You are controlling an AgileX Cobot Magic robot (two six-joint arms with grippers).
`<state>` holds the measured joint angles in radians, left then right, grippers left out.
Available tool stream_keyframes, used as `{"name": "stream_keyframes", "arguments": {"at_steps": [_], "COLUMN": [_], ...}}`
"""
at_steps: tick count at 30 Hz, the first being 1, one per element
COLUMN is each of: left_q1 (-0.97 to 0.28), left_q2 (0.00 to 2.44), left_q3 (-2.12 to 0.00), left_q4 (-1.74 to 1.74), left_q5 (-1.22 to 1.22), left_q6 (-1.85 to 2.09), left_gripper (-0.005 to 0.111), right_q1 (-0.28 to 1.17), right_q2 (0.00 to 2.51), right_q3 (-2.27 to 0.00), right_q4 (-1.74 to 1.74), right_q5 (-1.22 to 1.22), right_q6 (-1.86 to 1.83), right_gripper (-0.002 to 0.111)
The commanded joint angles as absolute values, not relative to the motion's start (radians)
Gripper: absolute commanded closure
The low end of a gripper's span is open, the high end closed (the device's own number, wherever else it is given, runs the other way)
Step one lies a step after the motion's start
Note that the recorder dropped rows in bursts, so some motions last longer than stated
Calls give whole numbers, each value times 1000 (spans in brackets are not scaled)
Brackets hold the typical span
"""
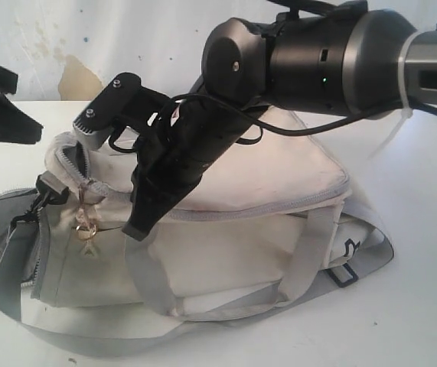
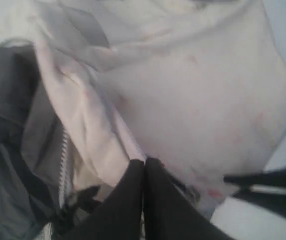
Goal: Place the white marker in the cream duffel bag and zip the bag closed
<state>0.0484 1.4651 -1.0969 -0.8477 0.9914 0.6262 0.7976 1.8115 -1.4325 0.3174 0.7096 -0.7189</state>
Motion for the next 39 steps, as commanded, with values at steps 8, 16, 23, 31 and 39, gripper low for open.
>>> {"name": "stream_keyframes", "arguments": {"at_steps": [8, 16, 23, 31, 39], "left_q1": [45, 45, 45, 45, 9], "left_q2": [1455, 1455, 1457, 1457, 1535], "left_q3": [-981, -876, -808, -788, -788], "left_q4": [-907, -1062, -1179, -1262, -1277], "left_q5": [1130, 1056, 1004, 978, 969], "left_q6": [877, 1052, 1219, 1308, 1309], "left_gripper": [80, 63, 63, 62, 52], "right_q1": [795, 795, 795, 795, 795], "right_q2": [1806, 1806, 1806, 1806, 1806], "right_q3": [-1429, -1429, -1429, -1429, -1429], "right_q4": [309, 309, 311, 317, 319], "right_q5": [665, 659, 650, 650, 650], "right_q6": [-692, -692, -692, -692, -692], "right_gripper": [108, 108, 108, 108, 108]}}
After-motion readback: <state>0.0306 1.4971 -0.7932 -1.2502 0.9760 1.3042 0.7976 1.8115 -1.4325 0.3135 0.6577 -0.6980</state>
